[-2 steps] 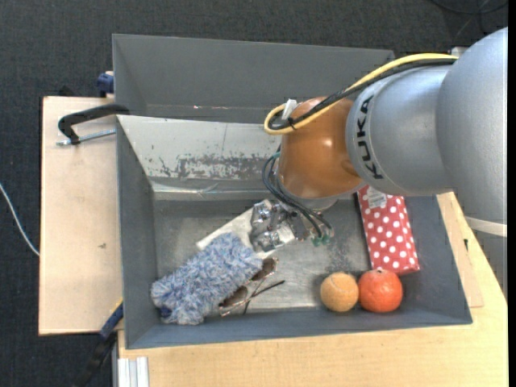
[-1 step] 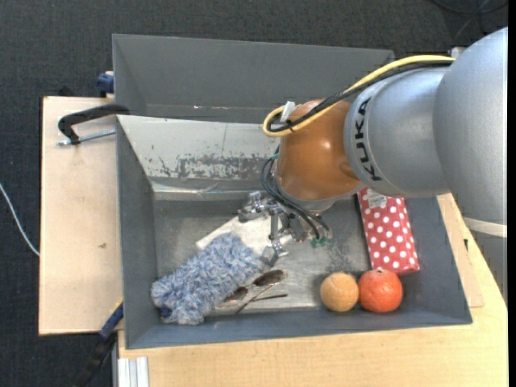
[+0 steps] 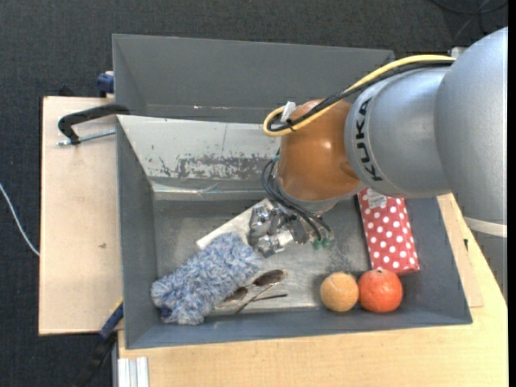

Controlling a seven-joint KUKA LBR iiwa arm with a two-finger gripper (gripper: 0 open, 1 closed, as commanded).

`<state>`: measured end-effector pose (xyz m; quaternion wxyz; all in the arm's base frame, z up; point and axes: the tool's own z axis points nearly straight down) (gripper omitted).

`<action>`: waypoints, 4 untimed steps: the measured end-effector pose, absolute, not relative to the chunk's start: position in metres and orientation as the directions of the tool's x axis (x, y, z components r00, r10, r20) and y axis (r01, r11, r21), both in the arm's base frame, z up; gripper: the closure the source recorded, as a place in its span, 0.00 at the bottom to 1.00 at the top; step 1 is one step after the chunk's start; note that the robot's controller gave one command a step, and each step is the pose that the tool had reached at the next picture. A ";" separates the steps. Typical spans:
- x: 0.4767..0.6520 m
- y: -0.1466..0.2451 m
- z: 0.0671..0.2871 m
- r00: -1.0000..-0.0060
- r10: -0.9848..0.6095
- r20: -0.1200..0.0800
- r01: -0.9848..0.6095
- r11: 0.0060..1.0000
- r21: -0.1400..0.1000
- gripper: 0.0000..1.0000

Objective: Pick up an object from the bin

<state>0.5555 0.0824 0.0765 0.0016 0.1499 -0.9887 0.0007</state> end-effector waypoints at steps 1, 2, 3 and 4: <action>0.555 0.082 0.076 -0.955 -0.296 0.005 -0.296 0.955 -0.001 1.00; 0.557 0.087 0.090 -0.965 -0.264 -0.004 -0.264 0.965 0.001 1.00; 0.563 0.083 0.100 -0.973 -0.229 -0.006 -0.229 0.973 0.001 0.00; 0.563 0.083 0.100 -0.973 -0.229 -0.006 -0.229 0.973 0.001 0.00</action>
Offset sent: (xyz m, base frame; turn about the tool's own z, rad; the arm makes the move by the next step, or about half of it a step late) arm 0.0026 0.0068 0.0302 0.0619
